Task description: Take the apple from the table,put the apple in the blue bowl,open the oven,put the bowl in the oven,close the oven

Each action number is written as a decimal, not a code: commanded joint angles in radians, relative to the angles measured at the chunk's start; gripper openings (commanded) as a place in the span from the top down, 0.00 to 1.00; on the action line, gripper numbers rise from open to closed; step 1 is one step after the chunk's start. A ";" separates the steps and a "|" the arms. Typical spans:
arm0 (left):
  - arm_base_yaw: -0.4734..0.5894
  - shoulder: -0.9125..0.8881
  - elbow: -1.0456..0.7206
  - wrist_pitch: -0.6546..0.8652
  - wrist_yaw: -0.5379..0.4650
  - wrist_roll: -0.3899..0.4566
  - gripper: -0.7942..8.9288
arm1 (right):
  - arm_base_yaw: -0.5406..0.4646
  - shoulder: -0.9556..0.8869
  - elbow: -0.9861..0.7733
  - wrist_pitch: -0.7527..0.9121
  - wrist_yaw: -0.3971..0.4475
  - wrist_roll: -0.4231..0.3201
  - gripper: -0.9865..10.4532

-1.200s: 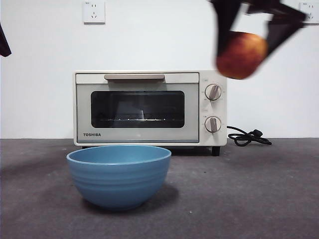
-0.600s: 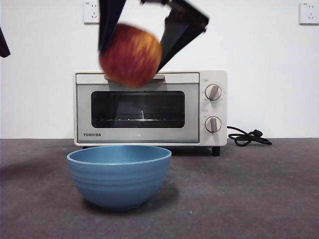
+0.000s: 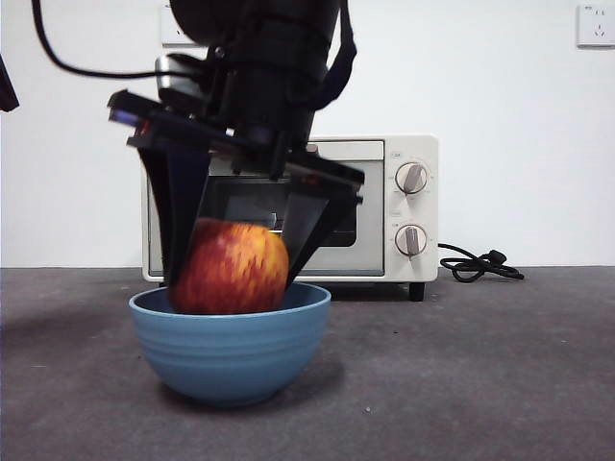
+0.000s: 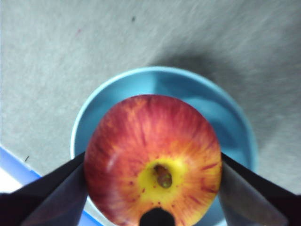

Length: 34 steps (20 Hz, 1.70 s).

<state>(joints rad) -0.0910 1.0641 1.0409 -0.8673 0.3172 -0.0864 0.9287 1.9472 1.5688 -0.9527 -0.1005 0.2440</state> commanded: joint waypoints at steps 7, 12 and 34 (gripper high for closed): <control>-0.002 0.002 0.001 0.000 -0.003 0.012 0.92 | 0.000 0.025 -0.003 0.024 0.014 -0.012 0.90; -0.002 0.002 0.001 0.000 -0.003 0.012 0.92 | 0.001 0.025 -0.003 0.011 0.014 -0.016 0.70; -0.002 0.084 0.130 0.079 0.089 0.029 0.92 | -0.013 -0.320 0.024 -0.173 0.250 -0.094 0.54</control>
<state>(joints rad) -0.0910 1.1465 1.1706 -0.7937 0.4042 -0.0704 0.9157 1.6127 1.5986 -1.1233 0.1478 0.1596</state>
